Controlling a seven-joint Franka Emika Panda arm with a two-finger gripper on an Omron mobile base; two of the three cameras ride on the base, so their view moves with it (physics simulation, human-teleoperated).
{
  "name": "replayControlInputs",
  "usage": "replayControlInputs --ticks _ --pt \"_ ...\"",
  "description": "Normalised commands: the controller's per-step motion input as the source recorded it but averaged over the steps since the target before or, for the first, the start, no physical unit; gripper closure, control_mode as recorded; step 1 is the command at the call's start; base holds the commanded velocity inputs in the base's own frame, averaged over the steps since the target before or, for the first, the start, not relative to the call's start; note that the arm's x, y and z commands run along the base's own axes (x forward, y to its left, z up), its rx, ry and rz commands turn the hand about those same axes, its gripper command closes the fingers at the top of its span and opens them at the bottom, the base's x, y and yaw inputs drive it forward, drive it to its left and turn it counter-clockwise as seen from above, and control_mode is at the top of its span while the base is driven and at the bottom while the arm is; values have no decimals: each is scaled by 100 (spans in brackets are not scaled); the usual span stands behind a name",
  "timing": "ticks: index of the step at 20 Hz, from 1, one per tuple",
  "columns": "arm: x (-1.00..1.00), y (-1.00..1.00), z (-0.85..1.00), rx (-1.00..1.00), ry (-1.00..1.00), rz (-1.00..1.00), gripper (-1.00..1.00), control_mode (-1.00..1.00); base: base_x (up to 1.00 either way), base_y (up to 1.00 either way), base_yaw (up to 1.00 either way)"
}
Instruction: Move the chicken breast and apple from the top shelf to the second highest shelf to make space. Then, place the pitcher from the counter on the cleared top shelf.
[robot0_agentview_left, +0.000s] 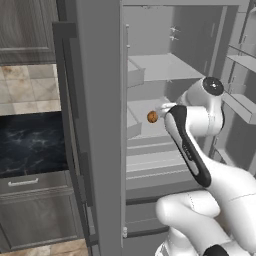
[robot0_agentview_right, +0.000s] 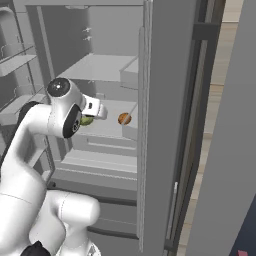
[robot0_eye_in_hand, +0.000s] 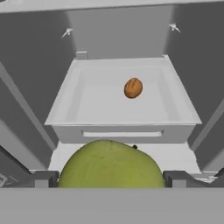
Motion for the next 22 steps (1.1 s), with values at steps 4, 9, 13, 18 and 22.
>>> replayControlInputs --ticks 4,9,13,18,22 --pt "1 0 -49 0 0 8 100 -100 0 0 0" --pt "23 12 -15 0 0 9 100 -100 0 0 0" --pt "39 18 -9 0 1 7 100 -100 0 0 0" --pt "42 22 -9 0 5 4 100 -100 0 0 0" --pt "50 9 -8 0 5 1 100 -100 0 0 0"
